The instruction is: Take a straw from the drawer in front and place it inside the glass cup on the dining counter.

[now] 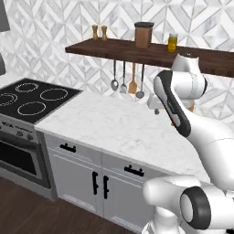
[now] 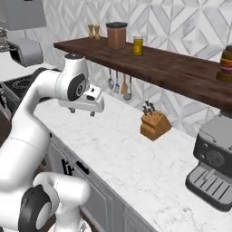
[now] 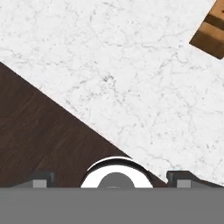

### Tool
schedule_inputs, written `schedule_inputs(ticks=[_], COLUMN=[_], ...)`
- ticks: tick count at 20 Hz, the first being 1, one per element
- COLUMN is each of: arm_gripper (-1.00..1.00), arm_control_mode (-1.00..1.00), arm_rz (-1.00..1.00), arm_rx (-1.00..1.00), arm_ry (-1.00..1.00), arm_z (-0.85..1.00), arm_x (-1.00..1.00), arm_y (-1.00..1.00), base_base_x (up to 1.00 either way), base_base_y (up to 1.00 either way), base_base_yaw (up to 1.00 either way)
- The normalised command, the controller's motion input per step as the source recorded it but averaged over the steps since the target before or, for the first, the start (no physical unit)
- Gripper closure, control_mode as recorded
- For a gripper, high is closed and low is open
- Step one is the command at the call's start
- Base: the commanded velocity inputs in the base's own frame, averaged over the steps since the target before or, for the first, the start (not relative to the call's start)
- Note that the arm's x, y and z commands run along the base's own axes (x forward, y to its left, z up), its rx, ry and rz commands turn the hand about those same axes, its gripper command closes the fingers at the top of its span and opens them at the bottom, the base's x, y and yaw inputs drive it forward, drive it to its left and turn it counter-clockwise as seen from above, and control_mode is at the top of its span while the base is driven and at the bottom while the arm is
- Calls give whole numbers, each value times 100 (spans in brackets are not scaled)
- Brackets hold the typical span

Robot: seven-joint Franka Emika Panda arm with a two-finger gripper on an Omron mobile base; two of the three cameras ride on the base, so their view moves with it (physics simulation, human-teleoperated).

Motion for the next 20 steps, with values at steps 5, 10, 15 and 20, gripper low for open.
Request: schedule_inputs(ticks=[5, 10, 15, 20], arm_gripper=[-100, -100, -100, -100], arm_control_mode=[100, 100, 100, -100], arm_rz=[0, 0, 0, 0], arm_rx=[0, 0, 0, -12], arm_ry=[0, 0, 0, -12], arm_z=[0, 0, 0, -2], arm_x=[0, 0, 0, 2], arm_y=[0, 0, 0, 17], base_base_x=[-33, -38, -11, 0], base_base_y=[-76, -75, -60, -3], base_base_yaw=[57, 43, 21, 1])
